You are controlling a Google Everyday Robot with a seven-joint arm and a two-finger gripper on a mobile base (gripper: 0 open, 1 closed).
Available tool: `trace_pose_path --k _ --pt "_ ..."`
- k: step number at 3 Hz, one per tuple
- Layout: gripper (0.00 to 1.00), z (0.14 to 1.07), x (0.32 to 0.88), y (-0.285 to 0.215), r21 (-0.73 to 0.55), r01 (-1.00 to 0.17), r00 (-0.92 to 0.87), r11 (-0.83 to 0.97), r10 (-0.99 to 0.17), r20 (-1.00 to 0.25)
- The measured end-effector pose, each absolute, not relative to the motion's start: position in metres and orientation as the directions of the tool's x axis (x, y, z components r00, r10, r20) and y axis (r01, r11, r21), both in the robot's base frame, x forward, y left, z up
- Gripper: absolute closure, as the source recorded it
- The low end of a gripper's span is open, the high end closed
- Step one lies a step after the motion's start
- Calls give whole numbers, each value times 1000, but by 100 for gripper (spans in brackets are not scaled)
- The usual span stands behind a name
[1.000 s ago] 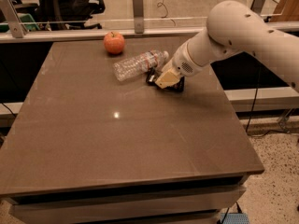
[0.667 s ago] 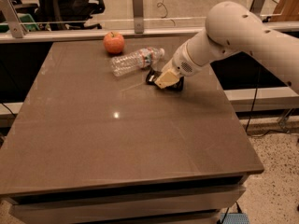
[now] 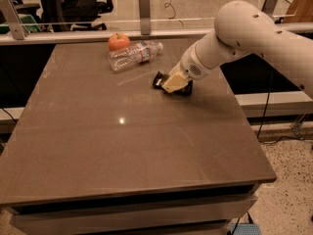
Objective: Move rxbar chocolate near water bottle
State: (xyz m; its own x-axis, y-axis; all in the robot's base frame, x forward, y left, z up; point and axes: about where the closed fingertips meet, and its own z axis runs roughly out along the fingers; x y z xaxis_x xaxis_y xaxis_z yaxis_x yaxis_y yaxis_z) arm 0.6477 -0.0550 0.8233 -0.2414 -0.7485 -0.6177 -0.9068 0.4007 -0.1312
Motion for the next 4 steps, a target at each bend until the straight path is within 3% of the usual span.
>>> trace_pose_path --k 1,2,4 --pt "37 823 650 -53 -129 -908 -240 399 -747 -620" --pt "34 824 650 -53 -129 -908 -240 399 -747 -620" --pt "81 843 667 -34 -137 -910 -213 391 -724 -656"
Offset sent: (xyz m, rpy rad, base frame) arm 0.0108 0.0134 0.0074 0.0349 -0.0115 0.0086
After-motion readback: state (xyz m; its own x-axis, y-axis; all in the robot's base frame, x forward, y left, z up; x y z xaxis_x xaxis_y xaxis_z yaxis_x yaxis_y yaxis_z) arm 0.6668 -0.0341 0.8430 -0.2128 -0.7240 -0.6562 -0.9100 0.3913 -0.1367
